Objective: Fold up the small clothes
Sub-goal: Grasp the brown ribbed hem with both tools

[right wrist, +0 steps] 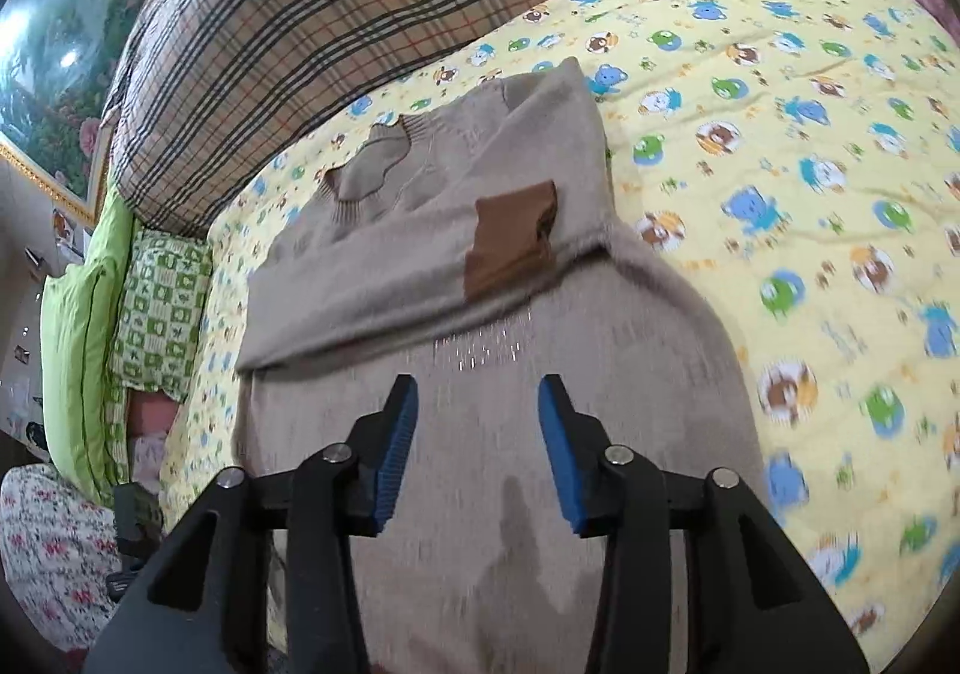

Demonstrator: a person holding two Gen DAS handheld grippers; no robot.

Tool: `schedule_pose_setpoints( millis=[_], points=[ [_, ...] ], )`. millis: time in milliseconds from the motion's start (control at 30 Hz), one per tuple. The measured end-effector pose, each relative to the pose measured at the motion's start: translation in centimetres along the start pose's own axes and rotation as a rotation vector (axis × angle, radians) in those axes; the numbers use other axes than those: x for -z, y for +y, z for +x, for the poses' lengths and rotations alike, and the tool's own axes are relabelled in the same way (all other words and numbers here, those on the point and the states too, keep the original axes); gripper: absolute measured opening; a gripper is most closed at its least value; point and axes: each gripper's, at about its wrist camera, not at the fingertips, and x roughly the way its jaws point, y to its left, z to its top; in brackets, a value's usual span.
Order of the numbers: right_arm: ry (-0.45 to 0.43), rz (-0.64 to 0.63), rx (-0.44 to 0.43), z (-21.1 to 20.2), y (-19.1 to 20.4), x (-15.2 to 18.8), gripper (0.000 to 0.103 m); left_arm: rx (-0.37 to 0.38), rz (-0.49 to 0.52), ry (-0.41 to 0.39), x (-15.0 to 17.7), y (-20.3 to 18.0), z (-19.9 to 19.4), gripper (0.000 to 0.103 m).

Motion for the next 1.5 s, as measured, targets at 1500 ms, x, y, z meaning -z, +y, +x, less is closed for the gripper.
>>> schedule_pose_setpoints(
  millis=[1500],
  points=[
    [0.229,0.055,0.018,-6.9,-9.4,16.0,0.055,0.297,0.074,0.23,9.9,3.8,1.9,0.048]
  ],
)
